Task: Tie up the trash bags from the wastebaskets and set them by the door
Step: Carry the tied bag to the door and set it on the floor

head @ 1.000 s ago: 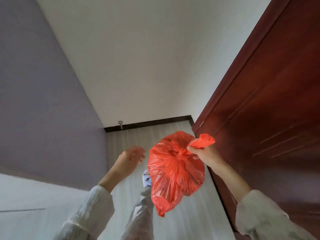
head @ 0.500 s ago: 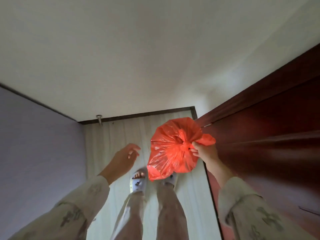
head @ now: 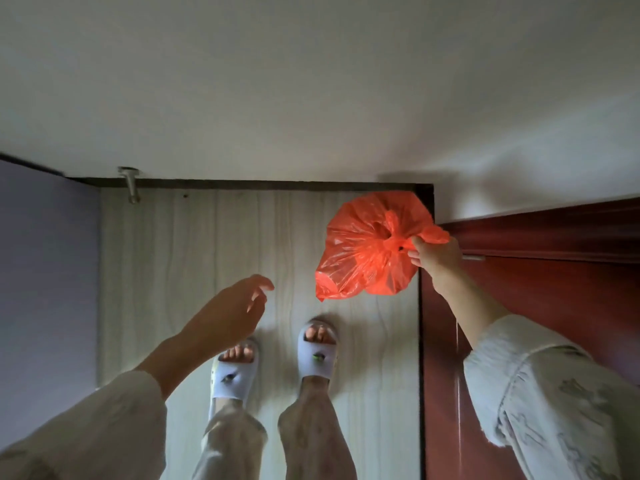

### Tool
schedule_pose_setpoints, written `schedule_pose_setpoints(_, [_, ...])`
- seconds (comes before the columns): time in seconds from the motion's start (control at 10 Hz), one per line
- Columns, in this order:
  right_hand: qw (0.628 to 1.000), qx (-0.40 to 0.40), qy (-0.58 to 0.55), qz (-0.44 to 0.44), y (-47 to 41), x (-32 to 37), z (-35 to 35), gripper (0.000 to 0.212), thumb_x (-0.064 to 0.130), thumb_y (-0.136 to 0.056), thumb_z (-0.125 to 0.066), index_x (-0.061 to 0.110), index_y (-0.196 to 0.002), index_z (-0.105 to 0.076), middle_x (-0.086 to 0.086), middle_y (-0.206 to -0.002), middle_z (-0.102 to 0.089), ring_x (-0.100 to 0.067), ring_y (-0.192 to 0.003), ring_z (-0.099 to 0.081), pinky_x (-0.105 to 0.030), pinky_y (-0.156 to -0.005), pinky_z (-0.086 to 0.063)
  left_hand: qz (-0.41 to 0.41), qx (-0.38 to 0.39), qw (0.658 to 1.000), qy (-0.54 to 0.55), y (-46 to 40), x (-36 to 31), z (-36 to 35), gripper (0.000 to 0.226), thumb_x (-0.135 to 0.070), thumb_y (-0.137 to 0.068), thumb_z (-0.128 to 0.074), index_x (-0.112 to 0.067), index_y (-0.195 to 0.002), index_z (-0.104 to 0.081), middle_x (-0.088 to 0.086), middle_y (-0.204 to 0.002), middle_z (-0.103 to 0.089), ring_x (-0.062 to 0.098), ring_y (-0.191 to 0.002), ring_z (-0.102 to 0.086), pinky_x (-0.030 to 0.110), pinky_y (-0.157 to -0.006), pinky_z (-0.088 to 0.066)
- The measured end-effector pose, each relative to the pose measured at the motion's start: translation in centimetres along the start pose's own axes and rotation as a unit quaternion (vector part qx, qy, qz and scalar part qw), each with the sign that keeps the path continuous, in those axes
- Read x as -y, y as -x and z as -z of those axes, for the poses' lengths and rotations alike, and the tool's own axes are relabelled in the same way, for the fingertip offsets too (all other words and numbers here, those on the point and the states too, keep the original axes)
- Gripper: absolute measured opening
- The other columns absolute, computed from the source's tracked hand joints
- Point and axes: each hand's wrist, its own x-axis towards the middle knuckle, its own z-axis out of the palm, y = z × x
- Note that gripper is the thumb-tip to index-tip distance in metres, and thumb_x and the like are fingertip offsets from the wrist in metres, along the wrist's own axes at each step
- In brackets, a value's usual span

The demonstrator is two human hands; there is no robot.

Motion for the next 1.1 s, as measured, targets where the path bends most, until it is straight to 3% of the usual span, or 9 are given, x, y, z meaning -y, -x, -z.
schedule_pose_setpoints(0.1, [0.999, -0.002, -0.041, -0.026, -2.5, -0.3, -0.3, 0.041, 0.006, -0.089, -0.052, -0.006, -0.127, -0.042, -0.023, -0.128, -0.053, -0.036, -0.114, -0.057, -0.042, -0.095, -0.049, 0.029, -0.002, 0.999, 0.028, -1.3, 0.8, -1.7, 0.022, -0.014, -0.092, -0.044, -0.023, -0.110, -0.054, -0.008, -0.085, -0.060, -0.003, -0.066, -0.052, 0.010, -0.061, -0.036])
schedule_pose_setpoints(0.2, [0.995, 0.018, -0.084, -0.045, -4.4, -0.2, -0.9, 0.032, 0.004, -0.090, -0.048, -0.002, -0.121, -0.050, -0.019, -0.118, -0.056, -0.024, -0.092, -0.061, -0.041, -0.099, -0.048, 0.055, 0.000, 0.997, 0.047, -0.9, 1.4, -2.2, 0.021, -0.014, -0.092, -0.044, -0.022, -0.109, -0.053, -0.006, -0.087, -0.062, 0.003, -0.069, -0.055, 0.014, -0.063, -0.040])
schedule_pose_setpoints(0.3, [0.994, 0.056, -0.082, -0.053, -3.5, 0.5, -1.2, 0.021, 0.003, -0.092, -0.044, 0.015, -0.076, -0.050, -0.008, -0.088, -0.053, -0.010, -0.063, -0.057, -0.041, -0.095, -0.049, 0.069, 0.004, 0.996, 0.054, 0.6, 1.6, -1.6, 0.021, -0.012, -0.092, -0.044, -0.020, -0.110, -0.053, -0.005, -0.088, -0.062, 0.008, -0.075, -0.059, 0.019, -0.067, -0.044])
schedule_pose_setpoints(0.5, [0.989, 0.087, -0.101, -0.062, 1.1, 2.6, -0.1, 0.021, 0.006, -0.092, -0.045, 0.015, -0.074, -0.049, -0.002, -0.075, -0.050, -0.013, -0.069, -0.052, -0.040, -0.102, -0.045, 0.120, -0.042, 0.988, 0.085, 3.9, -0.1, 1.8, 0.019, -0.009, -0.091, -0.043, -0.018, -0.104, -0.054, -0.002, -0.085, -0.063, 0.016, -0.075, -0.061, 0.025, -0.068, -0.042])
schedule_pose_setpoints(0.6, [0.981, 0.124, -0.134, -0.067, 6.4, 3.6, 0.7, 0.011, 0.003, -0.092, -0.046, 0.009, -0.096, -0.055, -0.012, -0.087, -0.058, -0.016, -0.073, -0.057, -0.040, -0.095, -0.050, 0.138, -0.065, 0.981, 0.116, 6.3, -2.4, 3.6, 0.019, -0.008, -0.091, -0.042, -0.019, -0.102, -0.054, 0.000, -0.085, -0.063, 0.017, -0.075, -0.061, 0.021, -0.063, -0.042])
schedule_pose_setpoints(0.7, [0.974, 0.188, -0.108, -0.061, 13.6, 4.7, 1.6, 0.031, 0.006, -0.095, -0.042, -0.003, -0.123, -0.049, -0.025, -0.129, -0.052, -0.036, -0.118, -0.053, -0.039, -0.099, -0.044, 0.157, -0.097, 0.968, 0.168, 9.6, -5.5, 5.4, 0.021, -0.008, -0.091, -0.042, -0.014, -0.105, -0.056, 0.003, -0.088, -0.063, 0.020, -0.075, -0.060, 0.021, -0.060, -0.043])
schedule_pose_setpoints(0.8, [0.962, 0.268, -0.050, -0.028, 22.1, 5.2, 2.3, 0.031, 0.009, -0.096, -0.038, 0.000, -0.123, -0.050, -0.024, -0.121, -0.057, -0.035, -0.110, -0.057, -0.034, -0.094, -0.045, 0.167, -0.147, 0.942, 0.252, 14.8, -9.0, 7.3, 0.022, -0.005, -0.091, -0.040, -0.008, -0.107, -0.055, 0.007, -0.088, -0.062, 0.019, -0.070, -0.057, 0.020, -0.059, -0.041])
schedule_pose_setpoints(0.9, [0.952, 0.301, -0.003, 0.044, 30.2, 5.3, 2.8, 0.018, 0.010, -0.094, -0.041, 0.007, -0.103, -0.056, -0.008, -0.085, -0.063, -0.019, -0.077, -0.060, -0.024, -0.070, -0.047, 0.160, -0.196, 0.915, 0.313, 21.5, -11.3, 8.7, 0.023, -0.003, -0.092, -0.038, -0.004, -0.109, -0.054, 0.010, -0.089, -0.060, 0.012, -0.065, -0.055, 0.015, -0.057, -0.042])
schedule_pose_setpoints(1.1, [0.900, 0.387, 0.115, 0.162, 45.0, 3.1, 2.9, 0.019, 0.011, -0.094, -0.039, 0.010, -0.092, -0.058, -0.006, -0.079, -0.062, -0.015, -0.069, -0.059, -0.023, -0.064, -0.045, 0.173, -0.309, 0.848, 0.394, 37.5, -11.9, 8.3, 0.025, 0.002, -0.092, -0.036, 0.001, -0.111, -0.053, 0.012, -0.090, -0.060, 0.019, -0.069, -0.056, 0.010, -0.056, -0.043])
